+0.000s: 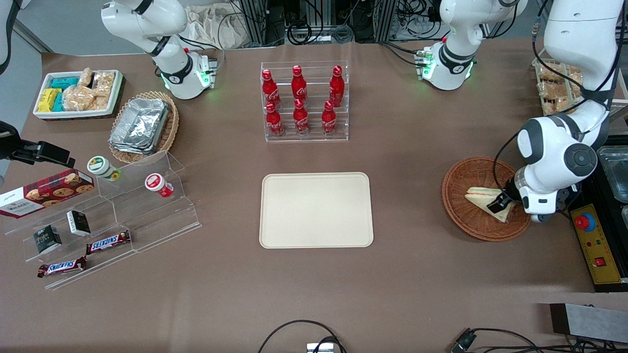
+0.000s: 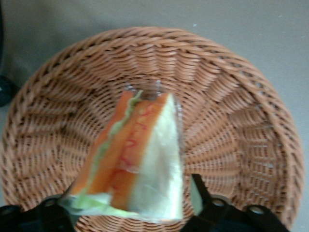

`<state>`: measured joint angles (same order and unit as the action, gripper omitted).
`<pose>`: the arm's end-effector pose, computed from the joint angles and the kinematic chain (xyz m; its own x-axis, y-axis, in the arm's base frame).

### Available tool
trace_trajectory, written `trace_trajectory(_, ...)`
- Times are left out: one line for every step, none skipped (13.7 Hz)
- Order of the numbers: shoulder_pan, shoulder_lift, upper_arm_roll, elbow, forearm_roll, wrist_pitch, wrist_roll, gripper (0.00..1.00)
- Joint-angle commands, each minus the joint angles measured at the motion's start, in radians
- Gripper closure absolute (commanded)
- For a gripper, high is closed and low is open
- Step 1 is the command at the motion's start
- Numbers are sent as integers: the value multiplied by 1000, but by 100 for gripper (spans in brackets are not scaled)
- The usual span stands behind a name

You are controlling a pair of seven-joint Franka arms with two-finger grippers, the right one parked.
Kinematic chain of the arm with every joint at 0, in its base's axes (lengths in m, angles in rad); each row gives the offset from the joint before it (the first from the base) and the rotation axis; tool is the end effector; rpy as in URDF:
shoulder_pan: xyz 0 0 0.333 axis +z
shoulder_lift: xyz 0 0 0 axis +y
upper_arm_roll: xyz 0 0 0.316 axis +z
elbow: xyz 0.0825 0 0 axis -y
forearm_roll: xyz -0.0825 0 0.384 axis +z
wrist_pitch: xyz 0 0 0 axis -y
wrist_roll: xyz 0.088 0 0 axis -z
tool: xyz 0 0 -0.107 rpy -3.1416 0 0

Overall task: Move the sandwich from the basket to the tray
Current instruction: 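Close the left gripper on the sandwich and lift it from the basket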

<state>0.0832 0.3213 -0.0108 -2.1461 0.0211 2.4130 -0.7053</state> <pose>0.5628 0.0410 0.2467 0.7225 0.6905 -0.0351 0.6892 -0.7233 -0.0427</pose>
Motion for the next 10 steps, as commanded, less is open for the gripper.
trace_trajectory(-28,22,2,37,-1,-8,-63,100)
trace_trajectory(-28,21,2,38,-1,-8,-74,100)
trace_trajectory(-28,19,3,40,0,-8,-69,100)
trace_trajectory(-28,18,5,46,3,-11,-65,100)
trace_trajectory(-25,12,5,51,11,-34,-60,100)
trace_trajectory(-25,1,5,77,16,-85,-56,100)
trace_trajectory(-25,-1,5,128,16,-154,-54,100)
trace_trajectory(-29,1,2,194,16,-235,-56,100)
trace_trajectory(-33,5,-6,275,14,-340,-56,100)
trace_trajectory(-43,13,-21,367,14,-448,-56,100)
